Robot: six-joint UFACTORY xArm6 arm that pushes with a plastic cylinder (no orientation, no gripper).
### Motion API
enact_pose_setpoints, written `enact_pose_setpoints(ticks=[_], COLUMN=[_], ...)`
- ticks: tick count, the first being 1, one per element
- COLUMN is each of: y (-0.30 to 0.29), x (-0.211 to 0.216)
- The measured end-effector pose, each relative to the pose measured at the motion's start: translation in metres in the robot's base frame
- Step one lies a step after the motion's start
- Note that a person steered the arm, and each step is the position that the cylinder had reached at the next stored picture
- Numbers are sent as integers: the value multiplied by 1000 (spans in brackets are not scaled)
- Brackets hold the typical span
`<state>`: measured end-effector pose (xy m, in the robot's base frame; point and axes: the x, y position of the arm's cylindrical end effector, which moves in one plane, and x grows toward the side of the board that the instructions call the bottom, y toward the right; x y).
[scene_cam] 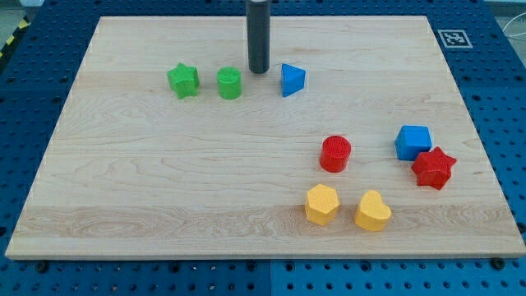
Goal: Move the blue triangle towards down a bit
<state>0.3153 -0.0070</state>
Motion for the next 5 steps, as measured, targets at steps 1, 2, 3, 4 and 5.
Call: enact_pose_setpoints(ticks=[1, 2, 3, 4, 5], y=[36, 72, 80, 68, 64], x=[0, 6, 23, 28, 28])
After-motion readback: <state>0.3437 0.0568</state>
